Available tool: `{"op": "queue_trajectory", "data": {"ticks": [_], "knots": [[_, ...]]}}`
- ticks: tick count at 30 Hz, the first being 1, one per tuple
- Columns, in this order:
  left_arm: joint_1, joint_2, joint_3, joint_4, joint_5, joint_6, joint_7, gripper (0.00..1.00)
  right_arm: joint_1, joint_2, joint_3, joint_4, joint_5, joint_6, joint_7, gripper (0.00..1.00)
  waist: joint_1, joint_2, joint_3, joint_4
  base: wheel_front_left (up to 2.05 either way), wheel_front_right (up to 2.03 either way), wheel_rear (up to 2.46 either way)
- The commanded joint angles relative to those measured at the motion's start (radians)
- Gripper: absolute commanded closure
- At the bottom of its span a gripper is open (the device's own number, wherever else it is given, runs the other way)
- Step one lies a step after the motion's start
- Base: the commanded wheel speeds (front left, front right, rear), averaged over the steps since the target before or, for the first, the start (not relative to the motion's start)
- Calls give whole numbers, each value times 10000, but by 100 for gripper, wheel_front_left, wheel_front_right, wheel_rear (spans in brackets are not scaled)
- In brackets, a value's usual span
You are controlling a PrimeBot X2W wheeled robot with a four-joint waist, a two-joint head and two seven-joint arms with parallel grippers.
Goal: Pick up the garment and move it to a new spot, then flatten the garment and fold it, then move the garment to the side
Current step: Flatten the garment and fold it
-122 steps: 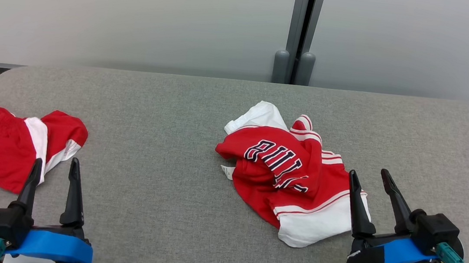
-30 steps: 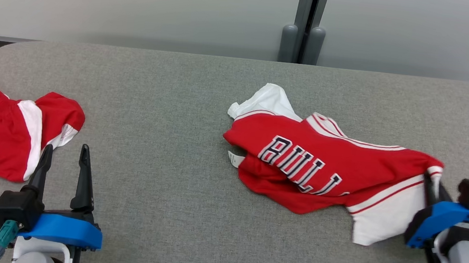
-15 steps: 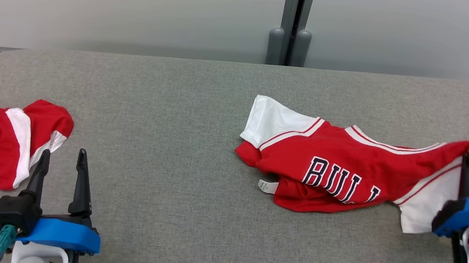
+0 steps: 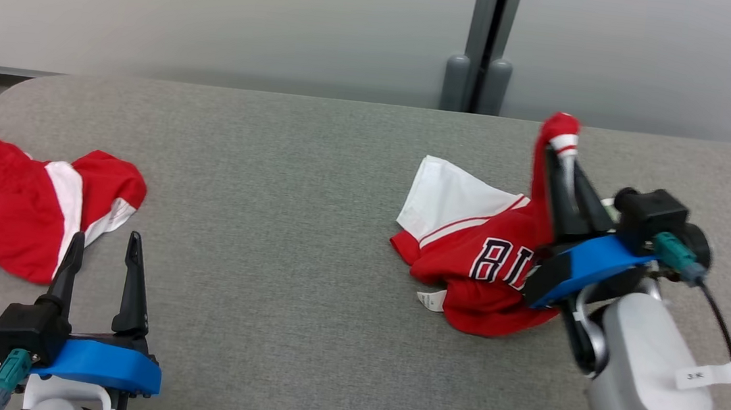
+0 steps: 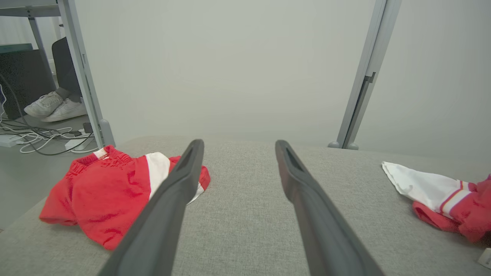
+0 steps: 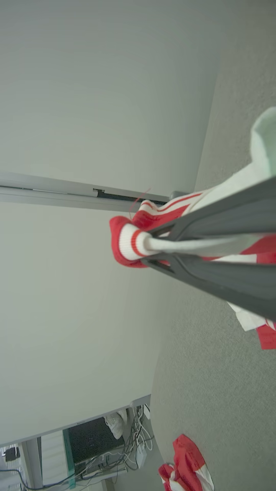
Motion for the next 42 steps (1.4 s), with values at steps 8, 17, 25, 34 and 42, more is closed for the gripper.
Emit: {"op": "queue_trajectory", "data": {"ticks": [8,17,25,34,42], "knots": [[-162,-46,-33,112,-7,-17,-30,0,-436,86,3164,-426,1945,1,-50,100,1,0,-45,785,0,0,0],[-250,-97,-191,269,-39,-20,-30,0,-566,79,6737,-398,3638,1,-215,100,1,0,-55,1506,0,0,0],[-360,-121,-210,438,-85,-23,-30,0,-324,79,9359,-126,4707,1,-287,0,1,0,51,1686,0,0,0],[-316,-101,-18,443,-114,-23,-30,0,-883,78,8996,214,4988,1,-375,0,1,0,68,1229,0,0,0],[-20,-25,223,235,-49,-24,-30,0,-586,75,5736,562,3133,1,-380,0,1,0,-1,703,0,0,0]]}}
